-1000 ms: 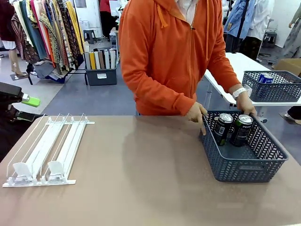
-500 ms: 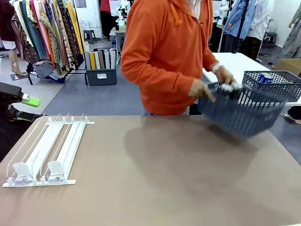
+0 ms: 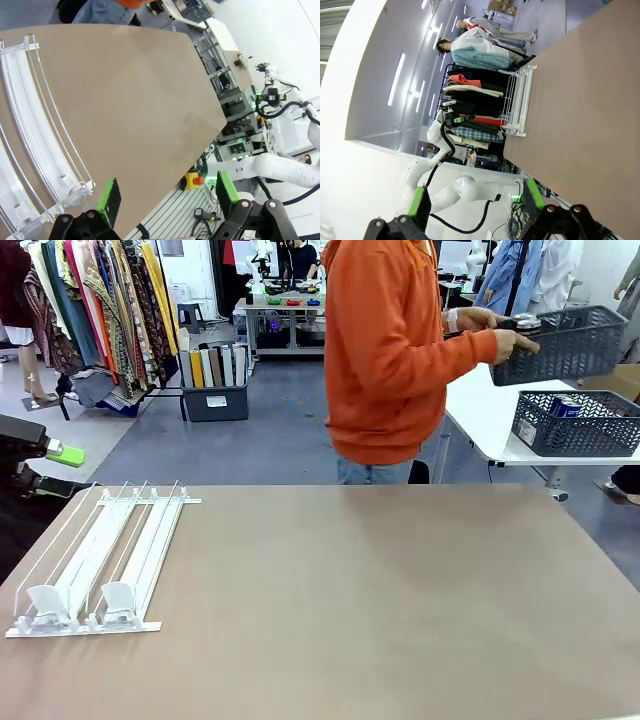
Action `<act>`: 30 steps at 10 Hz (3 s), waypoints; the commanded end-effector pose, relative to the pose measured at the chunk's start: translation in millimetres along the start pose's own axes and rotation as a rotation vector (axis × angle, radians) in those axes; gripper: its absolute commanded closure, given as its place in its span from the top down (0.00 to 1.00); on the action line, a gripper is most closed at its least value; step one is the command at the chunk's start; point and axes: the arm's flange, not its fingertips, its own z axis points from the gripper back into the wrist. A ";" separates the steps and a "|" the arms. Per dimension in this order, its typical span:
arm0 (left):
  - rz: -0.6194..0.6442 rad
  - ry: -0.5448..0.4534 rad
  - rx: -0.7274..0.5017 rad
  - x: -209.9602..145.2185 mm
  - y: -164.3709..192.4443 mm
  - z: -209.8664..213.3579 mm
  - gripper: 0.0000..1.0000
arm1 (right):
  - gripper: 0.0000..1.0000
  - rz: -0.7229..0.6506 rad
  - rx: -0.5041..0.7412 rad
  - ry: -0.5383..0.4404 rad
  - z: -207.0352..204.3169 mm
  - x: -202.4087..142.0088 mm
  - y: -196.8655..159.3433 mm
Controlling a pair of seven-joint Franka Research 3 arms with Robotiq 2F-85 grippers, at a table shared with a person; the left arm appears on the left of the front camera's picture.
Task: Retrieve and store the cans from the dispenser.
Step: Pick up one can from the Automatic Can Dispenser and place it in the middle of the table.
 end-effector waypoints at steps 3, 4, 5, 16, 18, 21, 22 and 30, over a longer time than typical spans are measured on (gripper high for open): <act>0.007 0.005 -0.002 0.0 -2.2 2.6 1.00 | 1.00 0.005 0.013 -0.010 -0.9 1.3 3.2; 0.007 0.005 -0.002 0.0 -2.2 2.6 1.00 | 1.00 0.005 0.013 -0.010 -0.9 1.3 3.2; 0.007 0.005 -0.002 0.0 -2.2 2.6 1.00 | 1.00 0.005 0.013 -0.010 -0.9 1.3 3.2; 0.007 0.005 -0.002 0.0 -2.2 2.6 1.00 | 1.00 0.005 0.013 -0.010 -0.9 1.3 3.2; 0.007 0.005 -0.002 0.0 -2.2 2.6 1.00 | 1.00 0.005 0.013 -0.010 -0.9 1.3 3.2; 0.007 0.005 -0.002 0.0 -2.2 2.6 1.00 | 1.00 0.005 0.013 -0.010 -0.9 1.3 3.2; 0.007 0.005 -0.002 0.0 -2.2 2.6 1.00 | 1.00 0.005 0.013 -0.010 -0.9 1.3 3.2; 0.007 0.005 -0.002 0.0 -2.2 2.6 1.00 | 1.00 0.005 0.013 -0.010 -0.9 1.3 3.2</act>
